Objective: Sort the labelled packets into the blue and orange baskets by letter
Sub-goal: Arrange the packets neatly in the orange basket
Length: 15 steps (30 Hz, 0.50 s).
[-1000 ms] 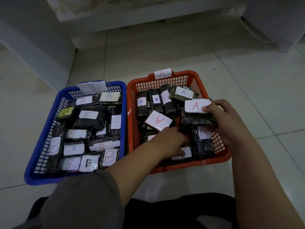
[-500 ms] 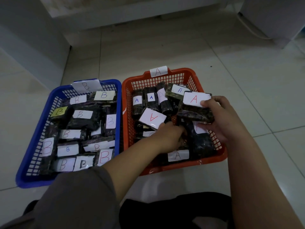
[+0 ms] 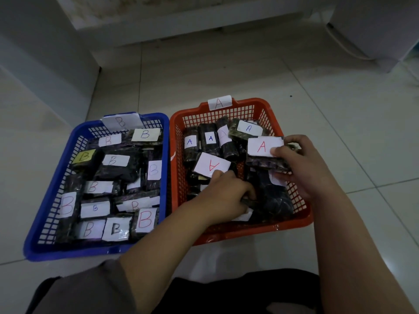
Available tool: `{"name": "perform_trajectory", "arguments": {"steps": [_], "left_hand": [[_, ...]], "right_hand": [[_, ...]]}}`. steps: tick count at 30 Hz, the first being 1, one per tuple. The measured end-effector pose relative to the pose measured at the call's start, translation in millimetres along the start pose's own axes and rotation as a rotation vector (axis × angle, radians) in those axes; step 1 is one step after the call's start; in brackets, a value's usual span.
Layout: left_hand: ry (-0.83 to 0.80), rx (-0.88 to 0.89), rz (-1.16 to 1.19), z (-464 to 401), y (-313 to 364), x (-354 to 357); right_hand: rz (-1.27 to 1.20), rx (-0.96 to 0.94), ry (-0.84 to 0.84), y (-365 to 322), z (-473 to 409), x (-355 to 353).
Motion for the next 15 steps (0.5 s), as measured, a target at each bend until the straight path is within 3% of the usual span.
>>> {"name": "perform_trajectory", "arguments": {"steps": [5,10,12,15], "left_hand": [[-0.026,-0.122,0.248,36.4,-28.0,-15.9],[0.142,-0.179,0.429,45.4,-46.5,-15.6],[0.134,-0.166,0.398,44.5,-49.3,-12.5],[0.04,-0.079,0.119,44.9,-46.4,-11.7]], "right_hand": [[0.051,-0.006,-0.031,1.6,0.3,3.4],[0.117,-0.026,-0.052,0.0,1.3,11.2],[0.147,-0.041,-0.058,-0.9,2.9,14.5],[0.238,-0.078,-0.052,-2.3,5.5,18.5]]}}
Point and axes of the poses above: each hand's wrist, its own z-axis away from the middle knuckle, its own x-axis out of the palm, y = z × x, the point moved 5 cm from there along -z, towards the middle knuckle, and after that the axes turned 12 degrees about z, right-handed, at the moved point
